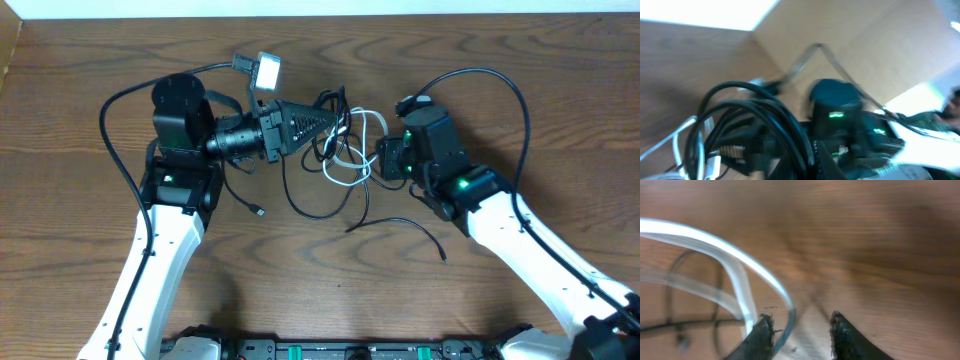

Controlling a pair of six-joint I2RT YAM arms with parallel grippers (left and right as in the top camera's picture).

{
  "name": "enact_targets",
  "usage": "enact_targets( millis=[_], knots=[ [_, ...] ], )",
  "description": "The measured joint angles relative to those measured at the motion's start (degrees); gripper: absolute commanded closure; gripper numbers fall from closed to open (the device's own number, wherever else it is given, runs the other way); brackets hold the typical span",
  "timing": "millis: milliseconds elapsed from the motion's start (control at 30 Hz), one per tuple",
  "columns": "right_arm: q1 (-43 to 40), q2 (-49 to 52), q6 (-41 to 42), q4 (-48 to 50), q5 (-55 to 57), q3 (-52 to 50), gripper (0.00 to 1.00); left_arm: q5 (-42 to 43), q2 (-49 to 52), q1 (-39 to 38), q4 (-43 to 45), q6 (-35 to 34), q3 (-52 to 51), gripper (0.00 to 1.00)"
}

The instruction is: Untangle cables

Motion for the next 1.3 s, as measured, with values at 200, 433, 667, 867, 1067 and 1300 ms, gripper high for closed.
enact_targets(
  millis=[200, 433, 667, 867, 1067, 1300],
  knots=[
    [-1.33, 0.48, 0.87, 0.81, 13.40, 0.00, 0.99, 8.98, 0.00, -0.07, 12.61, -4.17, 0.02, 0.92],
    [-9.92, 0.48, 0.55, -4.02, 20.68, 0.02, 0.99, 12.35, 0.00, 0.24, 14.97, -6.86, 0.02, 0.92],
    [-21.44, -1.84, 2.08, -13.57, 22.10, 0.02, 0.99, 9.79, 0.00, 6.93, 14.86, -6.03, 0.02, 0.92],
    [-28.22, -7.58, 2.64, -17.09, 22.08, 0.00, 0.99, -1.09, -0.04, 13.31, 9.16, -5.95, 0.02, 0.92],
    [-28.28, -12.98, 2.19, -17.14, 19.41, 0.02, 0.99, -12.37, -0.04, 12.59, -2.25, -5.95, 0.02, 0.92],
    [-28.92, -16.68, 1.75, -19.61, 20.20, 0.02, 0.99, -26.25, -0.07, 11.85, -10.16, -6.08, 0.02, 0.92]
  ],
)
